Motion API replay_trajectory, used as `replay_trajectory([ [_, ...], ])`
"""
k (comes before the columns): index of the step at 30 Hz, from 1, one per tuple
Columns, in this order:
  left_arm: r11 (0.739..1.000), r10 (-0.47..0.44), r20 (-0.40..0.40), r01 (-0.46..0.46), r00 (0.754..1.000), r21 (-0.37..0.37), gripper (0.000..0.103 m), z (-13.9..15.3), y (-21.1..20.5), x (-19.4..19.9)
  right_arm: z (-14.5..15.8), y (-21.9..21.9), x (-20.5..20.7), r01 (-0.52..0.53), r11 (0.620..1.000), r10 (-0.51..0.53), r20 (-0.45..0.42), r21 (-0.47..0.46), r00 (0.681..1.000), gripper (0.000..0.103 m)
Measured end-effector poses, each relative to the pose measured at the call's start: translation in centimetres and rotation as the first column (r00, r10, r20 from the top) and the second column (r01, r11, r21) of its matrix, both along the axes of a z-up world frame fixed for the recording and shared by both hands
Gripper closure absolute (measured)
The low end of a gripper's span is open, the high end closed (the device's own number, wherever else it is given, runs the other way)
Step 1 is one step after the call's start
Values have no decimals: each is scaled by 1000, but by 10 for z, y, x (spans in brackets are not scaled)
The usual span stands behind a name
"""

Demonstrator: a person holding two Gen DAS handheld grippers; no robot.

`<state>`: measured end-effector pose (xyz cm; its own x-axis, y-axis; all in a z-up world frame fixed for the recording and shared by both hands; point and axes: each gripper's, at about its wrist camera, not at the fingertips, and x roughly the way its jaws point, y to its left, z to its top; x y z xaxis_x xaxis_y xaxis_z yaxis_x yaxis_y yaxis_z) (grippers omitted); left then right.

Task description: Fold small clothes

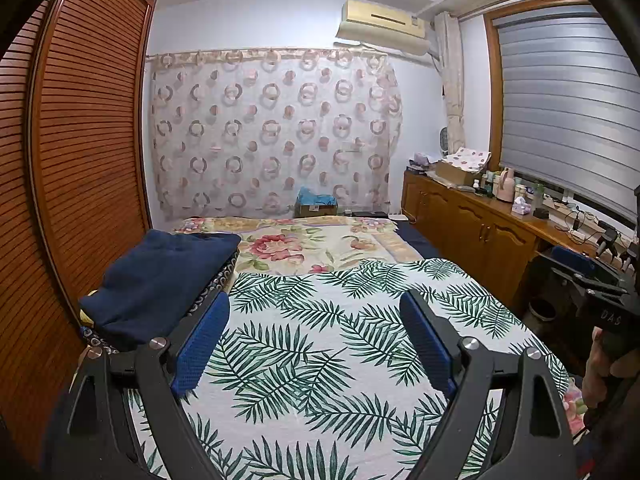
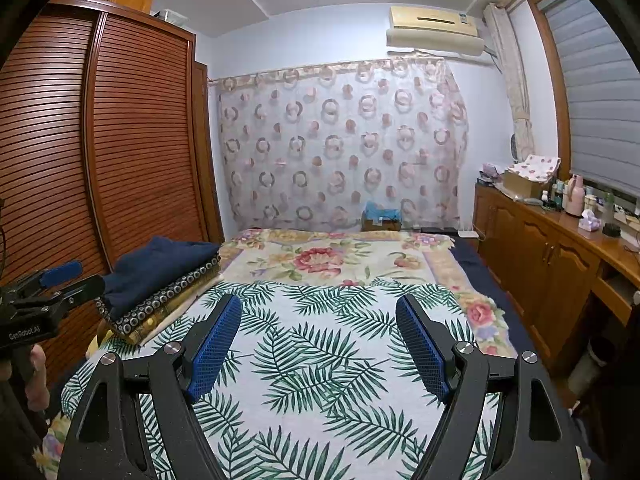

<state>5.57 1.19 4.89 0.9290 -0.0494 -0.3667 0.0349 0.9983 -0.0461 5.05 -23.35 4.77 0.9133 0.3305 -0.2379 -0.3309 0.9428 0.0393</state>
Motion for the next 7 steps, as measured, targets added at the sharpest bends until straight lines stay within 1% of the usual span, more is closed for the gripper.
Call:
replay_trajectory([
  [7,1000,0,-1,0,1000,0,16,0,0,0,0,-2,0,0,1000,0,2,-2,1000,21],
])
